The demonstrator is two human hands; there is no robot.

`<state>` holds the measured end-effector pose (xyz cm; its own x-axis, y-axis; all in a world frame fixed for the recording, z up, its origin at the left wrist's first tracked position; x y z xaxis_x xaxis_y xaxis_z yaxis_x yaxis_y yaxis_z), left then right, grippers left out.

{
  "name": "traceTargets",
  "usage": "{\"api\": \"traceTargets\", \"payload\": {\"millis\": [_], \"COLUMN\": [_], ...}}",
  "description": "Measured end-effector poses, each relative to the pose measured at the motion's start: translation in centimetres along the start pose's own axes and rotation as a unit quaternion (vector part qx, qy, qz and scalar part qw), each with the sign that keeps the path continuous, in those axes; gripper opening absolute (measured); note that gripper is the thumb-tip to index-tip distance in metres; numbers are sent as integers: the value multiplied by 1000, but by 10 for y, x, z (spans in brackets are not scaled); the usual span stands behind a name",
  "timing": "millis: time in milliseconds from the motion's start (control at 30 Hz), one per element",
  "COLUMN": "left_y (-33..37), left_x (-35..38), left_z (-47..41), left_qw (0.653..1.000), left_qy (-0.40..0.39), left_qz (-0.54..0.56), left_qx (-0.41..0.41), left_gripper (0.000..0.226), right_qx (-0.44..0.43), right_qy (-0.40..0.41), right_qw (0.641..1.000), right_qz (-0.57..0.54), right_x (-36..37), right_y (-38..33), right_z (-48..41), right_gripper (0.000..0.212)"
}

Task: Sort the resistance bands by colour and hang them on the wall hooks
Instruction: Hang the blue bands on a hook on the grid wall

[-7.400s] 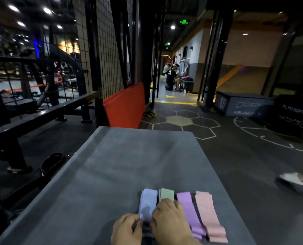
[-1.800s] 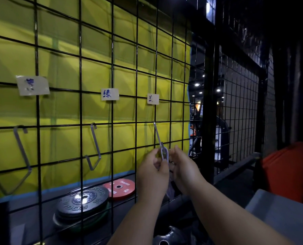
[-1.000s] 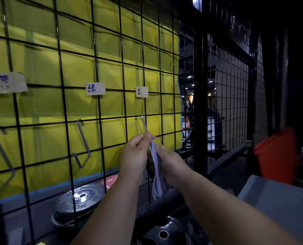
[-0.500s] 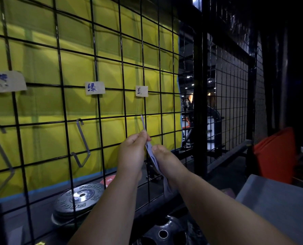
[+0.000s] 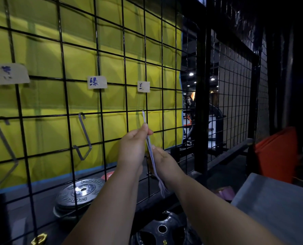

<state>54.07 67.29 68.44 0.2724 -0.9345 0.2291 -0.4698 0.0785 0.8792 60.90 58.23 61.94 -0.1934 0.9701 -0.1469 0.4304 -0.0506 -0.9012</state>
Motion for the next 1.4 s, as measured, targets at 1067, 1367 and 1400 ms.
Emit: {"api": "traceTargets", "payload": {"millis": [1067,1367,1400], "left_y": [-116,-120,-120], "left_x": [-22,-18,-17], "left_z": [61,62,62], "left_qw": [939,917,915], "left_qy": [24,-7,-10], "left_qz": [-342,-398,-403], "left_qx": [10,-7,-7], "left_gripper": [38,35,33], "right_qx": [13,42,44], "right_qy": [-36,-44,-44], "right_qw": [999,998,998], "right_qz": [-10,-20,-22], "right_x": [10,4,3], "right_y": [59,68,69], "right_z": [46,52,53], "right_gripper": [42,34,33]}}
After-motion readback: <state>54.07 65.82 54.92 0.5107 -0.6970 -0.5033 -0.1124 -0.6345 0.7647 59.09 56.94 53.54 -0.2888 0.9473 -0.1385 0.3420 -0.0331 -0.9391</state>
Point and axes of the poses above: each hand's wrist, its own z-axis away from the middle knuckle, its own x-axis out of the palm, y = z × x, the point moved 7 cm from there along -z, towards the middle knuckle, and after that the axes turned 1 degree about z, right-handed, at the moved point
